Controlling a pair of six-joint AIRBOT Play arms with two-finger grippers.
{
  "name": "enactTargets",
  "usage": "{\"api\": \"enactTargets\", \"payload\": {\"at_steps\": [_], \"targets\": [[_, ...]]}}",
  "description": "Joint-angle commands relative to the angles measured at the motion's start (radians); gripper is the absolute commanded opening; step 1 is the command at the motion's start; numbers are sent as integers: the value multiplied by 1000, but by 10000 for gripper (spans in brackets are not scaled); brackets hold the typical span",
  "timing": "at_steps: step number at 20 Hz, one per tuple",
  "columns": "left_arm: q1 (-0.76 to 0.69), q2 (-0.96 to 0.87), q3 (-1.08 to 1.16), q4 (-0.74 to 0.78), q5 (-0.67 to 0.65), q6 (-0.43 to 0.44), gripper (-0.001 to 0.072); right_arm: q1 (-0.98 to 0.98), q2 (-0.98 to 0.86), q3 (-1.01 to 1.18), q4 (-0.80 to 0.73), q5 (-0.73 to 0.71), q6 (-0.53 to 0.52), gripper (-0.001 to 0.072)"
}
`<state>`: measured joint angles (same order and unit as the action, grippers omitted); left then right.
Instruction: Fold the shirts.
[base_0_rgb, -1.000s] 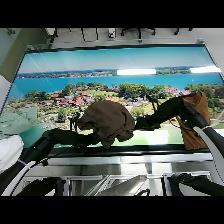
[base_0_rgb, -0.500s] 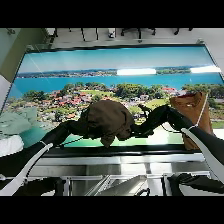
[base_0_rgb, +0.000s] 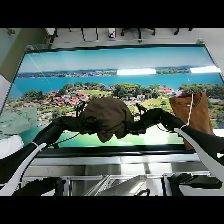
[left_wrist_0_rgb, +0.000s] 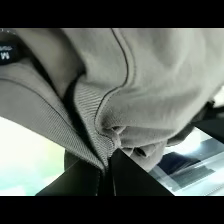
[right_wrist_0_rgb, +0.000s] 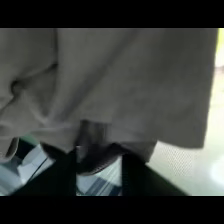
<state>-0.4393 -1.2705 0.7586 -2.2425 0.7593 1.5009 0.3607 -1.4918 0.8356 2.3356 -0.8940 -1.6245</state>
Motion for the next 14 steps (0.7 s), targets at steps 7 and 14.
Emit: {"api": "enactTargets", "payload": {"at_steps": [7,14], "targets": [[115,222,10,0,37,2,23,-72,137,35,-158,-26,-7,13],[406,584,385,-40,124,-3,23,-314,526,387,-177,-51,-30,13]]}}
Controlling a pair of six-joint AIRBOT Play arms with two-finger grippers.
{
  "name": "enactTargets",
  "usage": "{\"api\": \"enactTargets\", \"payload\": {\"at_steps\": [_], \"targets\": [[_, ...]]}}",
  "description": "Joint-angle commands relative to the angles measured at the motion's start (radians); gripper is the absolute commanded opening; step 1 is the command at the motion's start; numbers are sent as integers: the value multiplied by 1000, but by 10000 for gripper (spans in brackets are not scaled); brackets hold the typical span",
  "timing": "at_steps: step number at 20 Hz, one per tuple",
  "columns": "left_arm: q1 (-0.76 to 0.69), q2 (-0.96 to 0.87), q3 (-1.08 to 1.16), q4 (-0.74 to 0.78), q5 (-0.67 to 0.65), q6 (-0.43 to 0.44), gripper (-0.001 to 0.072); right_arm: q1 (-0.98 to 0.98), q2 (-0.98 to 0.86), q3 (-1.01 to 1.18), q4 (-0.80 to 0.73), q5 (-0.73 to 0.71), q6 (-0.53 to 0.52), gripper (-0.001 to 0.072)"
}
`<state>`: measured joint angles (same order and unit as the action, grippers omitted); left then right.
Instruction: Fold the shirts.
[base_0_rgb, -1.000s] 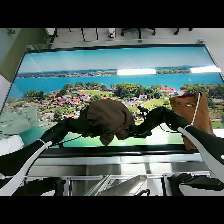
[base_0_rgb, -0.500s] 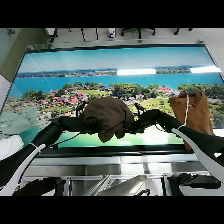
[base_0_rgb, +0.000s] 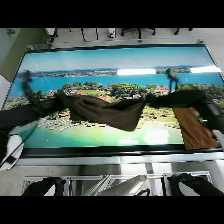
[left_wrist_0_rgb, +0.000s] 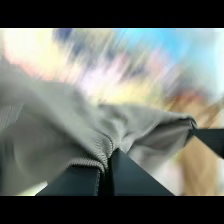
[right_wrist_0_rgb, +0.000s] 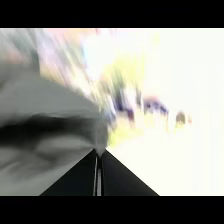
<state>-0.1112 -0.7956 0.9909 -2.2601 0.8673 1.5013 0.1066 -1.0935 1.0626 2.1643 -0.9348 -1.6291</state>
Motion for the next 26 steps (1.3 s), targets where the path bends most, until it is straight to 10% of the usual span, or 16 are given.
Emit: {"api": "enactTargets", "payload": {"at_steps": [1,11,18,24,25,26], "targets": [[75,123,229,-24,18,-4,23,-57,154,250,-5,-11,-30,13],[-208,-4,560,-3,133,-5,23,70,194,592,55,-175,-103,13],[-212,-179,211,72,217,-18,23,74,161,236,-84,-241,-84,13],[-123,-459,-44,66,7,21,23,71,-32,-92,-111,-47,-84,13],[-105,-511,-36,64,-2,40,50,70,-84,-92,-111,-37,-84,13],[-82,-560,-13,61,2,59,364,69,-132,-92,-111,-18,-84,13]]}}
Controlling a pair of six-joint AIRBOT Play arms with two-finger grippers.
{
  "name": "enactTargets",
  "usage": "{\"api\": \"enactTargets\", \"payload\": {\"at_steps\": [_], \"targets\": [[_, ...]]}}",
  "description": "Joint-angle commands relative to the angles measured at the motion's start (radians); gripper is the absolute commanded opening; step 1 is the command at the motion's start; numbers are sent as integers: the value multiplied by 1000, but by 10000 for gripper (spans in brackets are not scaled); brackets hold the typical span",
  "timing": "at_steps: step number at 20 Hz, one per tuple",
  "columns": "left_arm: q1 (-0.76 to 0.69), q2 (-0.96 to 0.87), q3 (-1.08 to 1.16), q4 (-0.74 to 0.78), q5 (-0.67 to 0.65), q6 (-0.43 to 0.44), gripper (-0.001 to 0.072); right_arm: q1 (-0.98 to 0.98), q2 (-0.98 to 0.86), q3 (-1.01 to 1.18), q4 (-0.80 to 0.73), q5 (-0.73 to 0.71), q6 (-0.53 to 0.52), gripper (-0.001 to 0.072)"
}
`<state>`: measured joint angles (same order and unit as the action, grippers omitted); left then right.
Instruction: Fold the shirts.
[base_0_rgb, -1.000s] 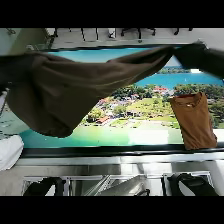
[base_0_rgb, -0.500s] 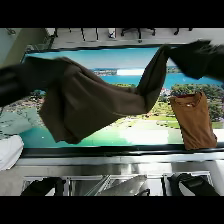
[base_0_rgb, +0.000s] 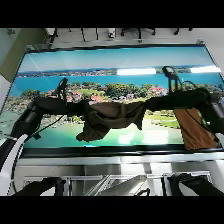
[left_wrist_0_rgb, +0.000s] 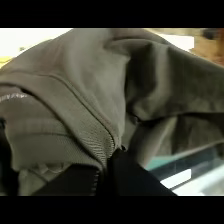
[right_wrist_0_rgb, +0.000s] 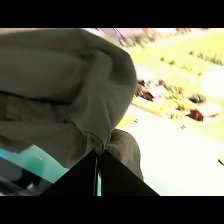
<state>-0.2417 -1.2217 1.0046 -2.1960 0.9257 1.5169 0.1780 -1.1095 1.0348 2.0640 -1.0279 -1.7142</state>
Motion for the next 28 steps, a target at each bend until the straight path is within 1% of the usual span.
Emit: {"api": "enactTargets", "payload": {"at_steps": [1,3,6,8,10,12,15,19,20,22,25,27,28], "targets": [[67,-172,2,-4,-50,44,712,-2,-151,-62,-11,93,1,13],[116,-229,93,-3,-8,65,702,-2,-202,-43,-12,115,1,13],[205,-256,229,0,116,115,702,-24,-216,-8,-10,124,2,13],[253,-256,281,2,173,118,702,-46,-216,0,-7,121,2,13],[271,-256,291,2,209,118,702,-52,-217,-1,-8,116,1,13],[257,-255,283,0,253,118,702,-51,-216,-1,-8,115,1,13],[244,-253,265,5,373,126,701,-52,-216,-1,-13,93,1,13],[272,-233,261,2,499,128,701,-52,-216,-1,-35,60,0,13],[270,-220,246,3,489,128,701,-52,-216,-1,-38,61,0,13],[259,-200,201,-7,418,126,701,-52,-216,-1,-38,68,0,13],[207,-201,133,-35,322,123,700,-51,-216,-1,-38,67,1,13],[166,-220,124,-41,253,123,699,-52,-216,-1,-38,68,1,13],[155,-228,124,-43,212,123,625,-52,-216,-1,-38,67,1,14]]}}
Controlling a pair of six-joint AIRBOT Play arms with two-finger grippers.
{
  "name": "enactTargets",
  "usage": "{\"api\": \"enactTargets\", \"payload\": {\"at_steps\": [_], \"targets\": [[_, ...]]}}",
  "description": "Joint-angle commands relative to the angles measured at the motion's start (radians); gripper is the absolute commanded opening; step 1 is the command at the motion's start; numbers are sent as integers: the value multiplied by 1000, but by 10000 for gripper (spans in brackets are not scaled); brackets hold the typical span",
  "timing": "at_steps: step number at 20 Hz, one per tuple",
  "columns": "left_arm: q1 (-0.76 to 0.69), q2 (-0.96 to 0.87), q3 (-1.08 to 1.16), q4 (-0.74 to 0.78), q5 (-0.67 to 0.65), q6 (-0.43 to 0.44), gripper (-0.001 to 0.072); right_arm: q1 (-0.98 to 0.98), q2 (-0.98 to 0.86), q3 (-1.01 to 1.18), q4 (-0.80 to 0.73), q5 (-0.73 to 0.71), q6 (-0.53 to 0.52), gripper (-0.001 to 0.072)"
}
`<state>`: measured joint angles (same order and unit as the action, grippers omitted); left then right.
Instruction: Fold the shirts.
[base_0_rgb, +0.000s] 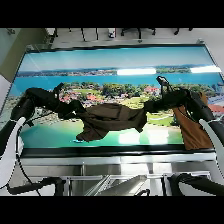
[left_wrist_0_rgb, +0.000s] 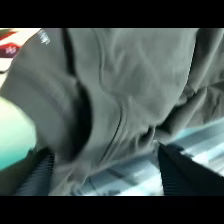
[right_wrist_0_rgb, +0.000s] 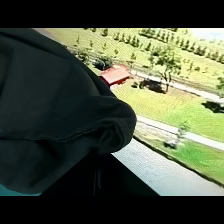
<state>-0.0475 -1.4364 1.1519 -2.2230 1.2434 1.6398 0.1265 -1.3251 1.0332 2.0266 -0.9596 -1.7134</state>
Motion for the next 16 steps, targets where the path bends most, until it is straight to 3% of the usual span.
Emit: {"api": "enactTargets", "payload": {"at_steps": [1,2,8,16], "targets": [[-47,-24,-23,-20,-142,0,306,0,-1,1,0,-2,0,13],[-47,-34,-23,-19,-164,3,31,0,-1,1,-1,-2,0,14],[40,85,83,-35,-143,1,21,-57,53,94,-22,-19,0,13],[105,535,748,-45,-223,-97,21,-161,386,875,-10,-63,-37,13]]}}
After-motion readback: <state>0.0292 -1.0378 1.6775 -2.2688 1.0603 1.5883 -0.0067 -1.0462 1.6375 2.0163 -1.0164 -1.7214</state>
